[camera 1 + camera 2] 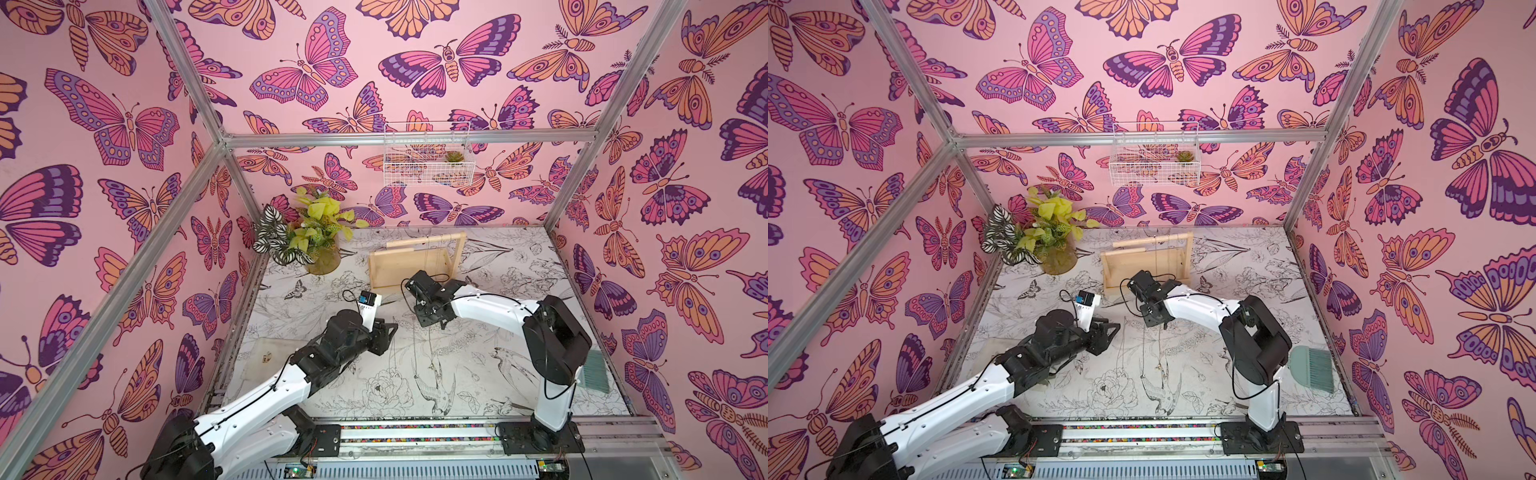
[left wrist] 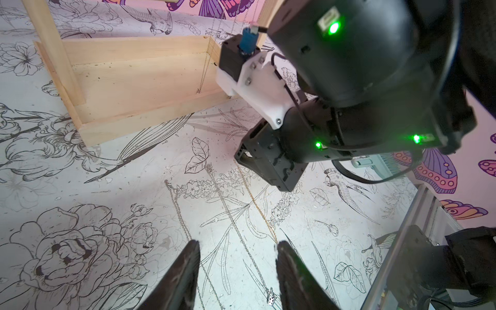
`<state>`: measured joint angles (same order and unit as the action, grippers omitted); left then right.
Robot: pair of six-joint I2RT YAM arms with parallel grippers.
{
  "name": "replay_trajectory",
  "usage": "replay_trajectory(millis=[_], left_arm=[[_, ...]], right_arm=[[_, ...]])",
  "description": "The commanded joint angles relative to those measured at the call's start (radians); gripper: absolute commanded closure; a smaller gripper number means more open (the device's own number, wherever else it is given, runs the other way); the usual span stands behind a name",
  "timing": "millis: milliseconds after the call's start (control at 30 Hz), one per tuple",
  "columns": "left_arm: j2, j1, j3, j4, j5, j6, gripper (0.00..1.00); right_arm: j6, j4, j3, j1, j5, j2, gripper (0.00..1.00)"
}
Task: Take the necklace off the jewelry display stand
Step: Place the necklace at the center of the board.
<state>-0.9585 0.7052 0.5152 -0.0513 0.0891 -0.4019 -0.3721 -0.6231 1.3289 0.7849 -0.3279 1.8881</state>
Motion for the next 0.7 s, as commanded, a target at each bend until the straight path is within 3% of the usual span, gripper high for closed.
replay_trajectory(millis=[0,33,67,167,233,267,400,567,600,667], left_arm=[[0.015,-0.007,-0.026,0.001,-0.005,-0.001,0.50],[0.013,-0.007,-0.023,0.002,-0.005,-0.003,0.50],[0.008,-0.007,-0.019,0.003,-0.002,-0.001,0.50],[-0.003,-0.007,-0.008,0.003,0.008,-0.001,0.50],[-0.011,-0.007,-0.007,-0.001,0.011,-0.007,0.50],[-0.024,-0.007,-0.007,-0.008,0.023,-0.009,0.50],[-0.126,0.027,0.020,-0.027,0.111,0.022,0.50],[-0.273,0.192,0.124,-0.031,0.057,0.142,0.45],[-0.297,0.211,0.138,-0.045,0.058,0.161,0.49],[-0.336,0.230,0.118,-0.128,0.060,0.174,0.76]], right_arm=[[0.003,-0.055,0.033,0.014,-0.030,-0.038,0.59],[0.015,0.014,-0.006,-0.017,0.201,-0.064,0.58],[-0.004,0.088,-0.047,-0.032,0.260,-0.089,0.60],[-0.030,-0.071,0.026,0.047,-0.120,-0.073,0.59],[-0.007,-0.011,-0.011,0.016,0.133,-0.100,0.58],[-0.042,0.050,-0.062,0.000,0.184,-0.126,0.58],[-0.052,0.017,-0.066,0.001,0.065,-0.147,0.58],[-0.032,0.029,-0.049,-0.012,0.120,-0.136,0.58],[-0.036,0.028,-0.045,-0.017,0.133,-0.132,0.58],[-0.056,0.030,-0.041,-0.041,0.170,-0.129,0.59]])
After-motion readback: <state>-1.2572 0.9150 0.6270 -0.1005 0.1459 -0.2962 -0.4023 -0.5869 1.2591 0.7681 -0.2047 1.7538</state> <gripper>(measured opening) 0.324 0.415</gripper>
